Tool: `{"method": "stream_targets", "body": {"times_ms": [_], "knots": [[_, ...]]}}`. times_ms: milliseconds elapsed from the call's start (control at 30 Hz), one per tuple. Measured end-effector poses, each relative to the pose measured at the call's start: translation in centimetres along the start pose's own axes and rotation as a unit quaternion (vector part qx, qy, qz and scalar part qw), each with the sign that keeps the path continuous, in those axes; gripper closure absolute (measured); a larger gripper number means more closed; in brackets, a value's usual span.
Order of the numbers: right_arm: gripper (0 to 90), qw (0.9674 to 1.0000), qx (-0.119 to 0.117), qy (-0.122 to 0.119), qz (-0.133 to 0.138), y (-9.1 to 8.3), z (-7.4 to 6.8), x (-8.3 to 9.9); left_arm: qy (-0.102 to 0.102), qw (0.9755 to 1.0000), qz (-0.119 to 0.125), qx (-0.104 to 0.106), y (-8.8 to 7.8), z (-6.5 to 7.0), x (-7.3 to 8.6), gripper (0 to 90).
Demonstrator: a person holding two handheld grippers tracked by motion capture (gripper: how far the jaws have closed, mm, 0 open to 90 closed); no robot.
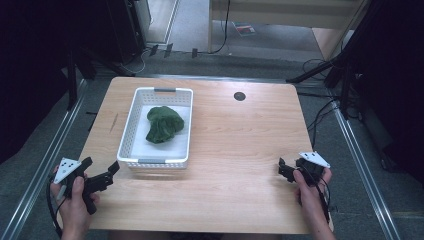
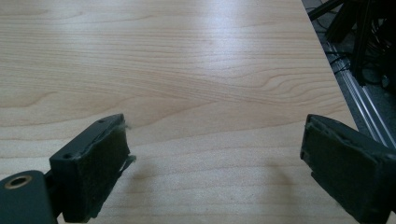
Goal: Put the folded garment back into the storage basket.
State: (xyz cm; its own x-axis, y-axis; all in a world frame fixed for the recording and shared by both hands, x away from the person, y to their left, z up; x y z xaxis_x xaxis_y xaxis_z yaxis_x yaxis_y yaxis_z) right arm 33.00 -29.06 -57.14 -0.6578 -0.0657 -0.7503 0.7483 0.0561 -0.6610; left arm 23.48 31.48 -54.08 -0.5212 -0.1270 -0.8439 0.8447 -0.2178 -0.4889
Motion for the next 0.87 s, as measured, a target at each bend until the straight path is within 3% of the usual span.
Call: {"method": "stream_targets", "body": {"times_ms": [133,300,400,467,600,667,867], "knots": [[8.1,1.0,0.0,0.001,0.0,0.0,0.0,0.0,-0.002,0.9999,-0.002,-0.012,0.2,-0.7,1.0,0.6],[8.1,1.0,0.0,0.001,-0.001,0.0,0.0,0.0,0.002,0.9989,-0.012,-0.046,0.7,-1.7,1.8,0.6],[8.1,1.0,0.0,0.002,-0.001,0.0,0.0,0.0,0.001,0.9989,-0.013,-0.045,1.0,-2.1,2.4,0.7],[8.1,1.0,0.0,0.002,-0.001,0.0,0.0,0.0,-0.001,0.9995,0.007,-0.032,0.8,-2.1,2.3,1.2],[8.1,1.0,0.0,0.001,-0.001,0.0,0.0,0.0,-0.006,0.9995,0.015,-0.027,0.7,-2.1,2.3,1.2],[8.1,1.0,0.0,-0.002,-0.001,0.0,0.0,0.0,-0.02,0.9991,0.016,-0.033,0.8,-2.2,2.3,1.2],[8.2,1.0,0.002,-0.004,-0.001,0.0,-0.1,0.0,-0.018,0.9991,0.013,-0.037,0.9,-2.0,2.3,1.2]]}}
Point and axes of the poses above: each handheld gripper's, and its own axes: y roughly forward along the jaws, x roughly out of its underside, z roughly to its right, the point moved 4 cm from there along y, roughly forward along the jaws, and after that the axes turned 5 degrees about -z, right-handed, at the moved point
